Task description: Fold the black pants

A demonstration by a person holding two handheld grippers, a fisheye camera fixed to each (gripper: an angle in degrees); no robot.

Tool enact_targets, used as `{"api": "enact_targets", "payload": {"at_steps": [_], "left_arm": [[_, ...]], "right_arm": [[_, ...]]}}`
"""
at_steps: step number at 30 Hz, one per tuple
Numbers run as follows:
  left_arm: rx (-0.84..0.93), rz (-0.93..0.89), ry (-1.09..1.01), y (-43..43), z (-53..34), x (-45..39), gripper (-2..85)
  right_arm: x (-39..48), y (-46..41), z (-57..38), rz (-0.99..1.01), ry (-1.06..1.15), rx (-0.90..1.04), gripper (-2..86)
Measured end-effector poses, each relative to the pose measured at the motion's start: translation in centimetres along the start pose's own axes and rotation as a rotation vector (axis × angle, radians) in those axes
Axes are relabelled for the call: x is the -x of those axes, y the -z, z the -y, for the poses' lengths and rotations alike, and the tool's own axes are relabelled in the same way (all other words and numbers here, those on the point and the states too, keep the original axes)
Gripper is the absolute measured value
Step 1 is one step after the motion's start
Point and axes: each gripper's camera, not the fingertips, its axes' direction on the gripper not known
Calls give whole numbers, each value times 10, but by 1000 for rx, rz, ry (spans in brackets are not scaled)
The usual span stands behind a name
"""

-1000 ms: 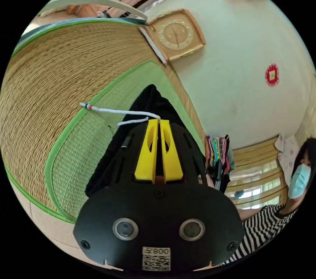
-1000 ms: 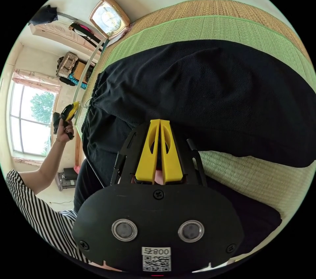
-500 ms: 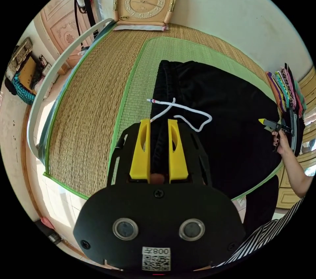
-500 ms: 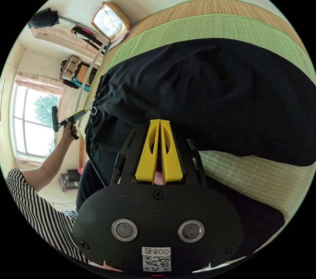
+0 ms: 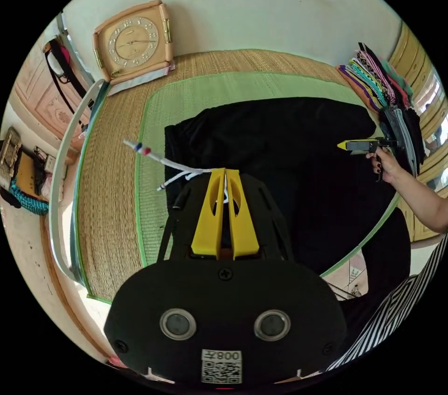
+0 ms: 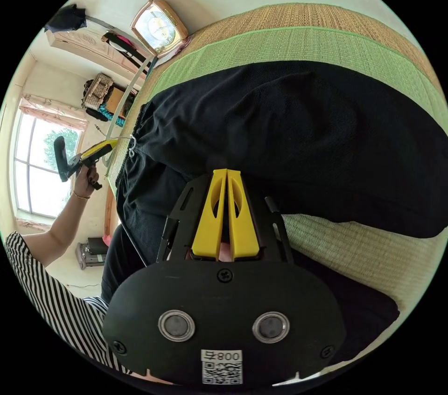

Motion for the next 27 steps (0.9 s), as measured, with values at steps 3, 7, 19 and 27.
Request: {"api": "enact_targets", "payload": {"at_steps": [3,7,19,27], "left_arm": [[48,-14,23,-20,-1,-3,7],[-11,-66,114,-16,-8,20,25],[-57,-402,570,-97,19,126,54],[56,-442,321,-128,56,95,19]], "right_arm": [[3,3,0,6,12,-5,1],[5,10,-1,21,27,-21,1],[7,16,-3,97,-5,-50,1],[14,7,-2,143,-22,-41,1]]}}
